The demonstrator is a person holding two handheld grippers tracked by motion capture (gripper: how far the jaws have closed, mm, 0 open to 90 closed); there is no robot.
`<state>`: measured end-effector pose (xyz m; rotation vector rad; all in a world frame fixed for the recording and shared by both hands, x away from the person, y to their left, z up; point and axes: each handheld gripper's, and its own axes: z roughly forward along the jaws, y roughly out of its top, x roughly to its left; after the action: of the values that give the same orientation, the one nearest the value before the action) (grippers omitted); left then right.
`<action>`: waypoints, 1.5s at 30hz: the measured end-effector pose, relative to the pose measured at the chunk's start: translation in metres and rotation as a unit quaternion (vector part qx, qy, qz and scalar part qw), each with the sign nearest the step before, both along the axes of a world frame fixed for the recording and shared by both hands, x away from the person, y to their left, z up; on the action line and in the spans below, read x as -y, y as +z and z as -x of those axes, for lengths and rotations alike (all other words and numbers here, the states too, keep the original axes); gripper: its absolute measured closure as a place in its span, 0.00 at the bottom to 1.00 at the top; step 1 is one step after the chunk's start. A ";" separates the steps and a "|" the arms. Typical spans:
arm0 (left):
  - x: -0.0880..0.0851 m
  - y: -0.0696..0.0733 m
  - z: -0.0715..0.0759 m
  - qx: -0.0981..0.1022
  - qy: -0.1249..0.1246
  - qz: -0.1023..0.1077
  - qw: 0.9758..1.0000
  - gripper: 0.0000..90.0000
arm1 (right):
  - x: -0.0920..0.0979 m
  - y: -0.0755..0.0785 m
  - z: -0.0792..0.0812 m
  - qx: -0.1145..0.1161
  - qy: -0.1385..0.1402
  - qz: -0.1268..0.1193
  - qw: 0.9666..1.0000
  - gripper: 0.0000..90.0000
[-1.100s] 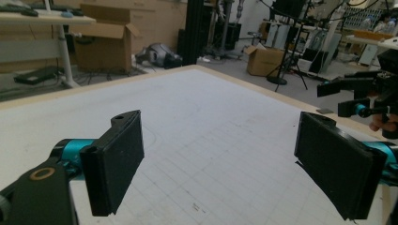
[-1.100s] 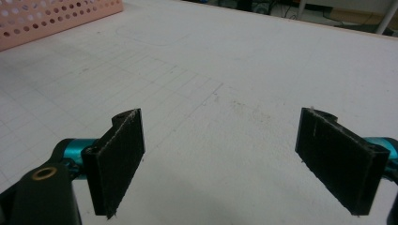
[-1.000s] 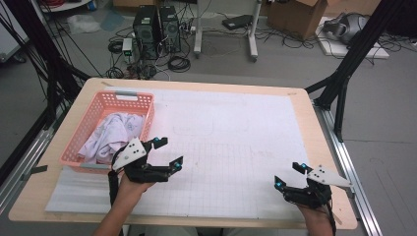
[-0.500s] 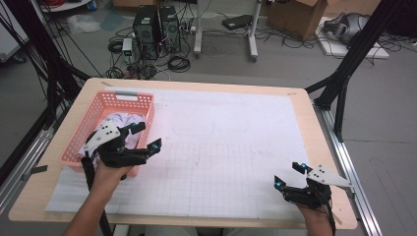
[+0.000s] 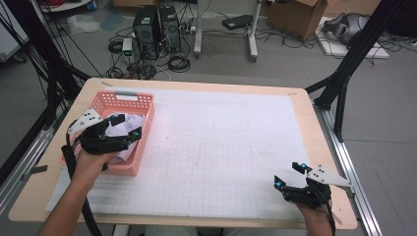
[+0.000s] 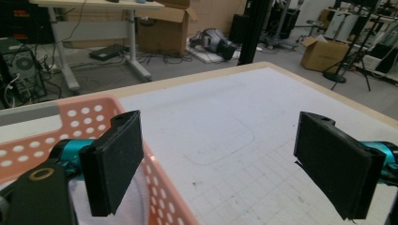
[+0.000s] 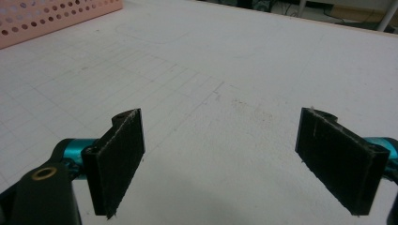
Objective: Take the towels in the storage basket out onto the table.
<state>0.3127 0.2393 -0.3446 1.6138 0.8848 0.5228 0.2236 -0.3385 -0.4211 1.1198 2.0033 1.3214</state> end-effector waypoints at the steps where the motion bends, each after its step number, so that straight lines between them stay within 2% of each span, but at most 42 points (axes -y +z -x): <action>1: -0.003 0.000 -0.002 -0.003 0.003 -0.005 1.000 0.18 | 0.000 0.000 0.000 0.001 0.000 -0.001 1.000 0.16; 5: -0.016 0.001 -0.010 -0.020 0.026 -0.021 0.999 0.18 | 0.000 0.000 0.000 0.002 0.000 0.002 1.000 0.16; 8: -0.025 -0.001 -0.019 -0.045 0.046 -0.047 0.997 0.18 | -0.001 0.000 0.000 0.002 0.001 0.002 1.000 0.16; 11: -0.032 -0.006 -0.028 -0.079 0.066 -0.075 0.992 0.19 | -0.002 -0.001 -0.001 0.000 0.002 0.003 1.000 0.16; 15: -0.036 -0.015 -0.040 -0.121 0.086 -0.109 0.983 0.19 | -0.003 -0.001 -0.001 -0.001 0.003 0.002 1.000 0.16; 16: -0.036 -0.017 -0.044 -0.126 0.090 -0.118 0.981 0.19 | -0.003 -0.001 -0.001 -0.003 0.003 0.003 1.000 0.16; 17: -0.036 -0.017 -0.044 -0.126 0.090 -0.118 0.981 0.19 | -0.004 -0.001 -0.002 -0.003 0.004 0.003 1.000 0.16; 18: -0.036 -0.021 -0.050 -0.140 0.093 -0.125 0.978 0.19 | -0.004 -0.001 -0.002 -0.002 0.003 0.004 1.000 0.16; 19: -0.036 -0.021 -0.050 -0.140 0.093 -0.125 0.978 0.19 | -0.004 -0.001 -0.002 -0.001 0.005 0.004 1.000 0.16; 20: -0.036 -0.027 -0.055 -0.154 0.088 -0.131 0.975 0.19 | -0.004 -0.001 -0.002 0.000 0.005 0.005 1.000 0.16; 21: -0.036 -0.027 -0.055 -0.154 0.088 -0.131 0.975 0.19 | -0.004 -0.001 -0.002 0.000 0.005 0.005 1.000 0.16; 22: -0.035 -0.032 -0.061 -0.171 0.093 -0.147 0.970 0.20 | -0.004 -0.001 -0.002 -0.002 0.003 0.004 1.000 0.16; 23: -0.035 -0.032 -0.061 -0.171 0.093 -0.147 0.970 0.20 | -0.004 -0.001 -0.002 -0.003 0.002 0.004 1.000 0.16; 24: -0.035 -0.037 -0.065 -0.185 0.104 -0.157 0.965 0.20 | -0.004 -0.001 -0.002 -0.003 0.002 0.004 1.000 0.16; 25: -0.035 -0.037 -0.065 -0.185 0.104 -0.157 0.965 0.20 | -0.003 -0.001 -0.002 -0.002 0.003 0.004 1.000 0.16; 26: -0.035 -0.041 -0.068 -0.197 0.107 -0.165 0.960 0.20 | -0.003 -0.001 -0.002 -0.002 0.003 0.003 1.000 0.16; 27: -0.035 -0.041 -0.068 -0.197 0.107 -0.165 0.960 0.20 | -0.004 -0.001 -0.002 -0.004 0.002 0.003 1.000 0.16; 28: -0.035 -0.044 -0.071 -0.208 0.103 -0.178 0.956 0.20 | -0.004 -0.001 -0.002 -0.003 0.003 0.003 1.000 0.16; 30: -0.034 -0.047 -0.073 -0.212 0.105 -0.195 0.952 0.20 | -0.003 -0.001 -0.002 -0.002 0.003 0.005 1.000 0.16; 31: -0.034 -0.047 -0.073 -0.212 0.105 -0.195 0.952 0.20 | -0.004 -0.001 -0.002 -0.003 0.003 0.005 1.000 0.16; 32: -0.034 -0.050 -0.075 -0.219 0.107 -0.202 0.949 0.20 | -0.004 -0.002 -0.002 -0.003 0.004 0.005 1.000 0.16; 33: -0.034 -0.050 -0.075 -0.219 0.107 -0.202 0.949 0.20 | -0.004 -0.001 -0.002 -0.002 0.004 0.006 1.000 0.16; 34: -0.036 -0.052 -0.077 -0.234 0.104 -0.202 0.945 0.19 | -0.004 -0.001 -0.002 -0.004 0.004 0.005 1.000 0.16; 36: -0.036 -0.054 -0.078 -0.245 0.101 -0.207 0.942 0.17 | -0.003 -0.001 -0.002 -0.003 0.004 0.006 1.000 0.16; 37: -0.036 -0.054 -0.078 -0.245 0.101 -0.207 0.942 0.17 | -0.003 -0.001 -0.002 -0.003 0.004 0.006 1.000 0.16; 38: -0.036 -0.054 -0.078 -0.249 0.098 -0.227 0.936 0.17 | -0.003 -0.001 -0.002 -0.003 0.003 0.005 1.000 0.16; 39: -0.035 -0.054 -0.079 -0.253 0.098 -0.233 0.934 0.17 | -0.003 -0.001 -0.002 -0.003 0.003 0.004 1.000 0.16; 42: -0.036 -0.058 -0.081 -0.270 0.096 -0.221 0.932 0.14 | -0.004 -0.002 -0.002 -0.007 0.002 0.004 1.000 0.16; 43: -0.036 -0.060 -0.082 -0.277 0.095 -0.222 0.930 0.11 | -0.004 -0.002 -0.002 -0.004 0.003 0.008 1.000 0.16; 45: -0.031 -0.064 -0.084 -0.280 0.092 -0.239 0.925 0.06 | -0.004 -0.002 -0.003 -0.005 0.004 0.009 1.000 0.16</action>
<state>0.3963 0.2703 -0.4084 2.1965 1.4249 0.4276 0.2262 -0.3347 -0.4231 1.1140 2.0244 1.3004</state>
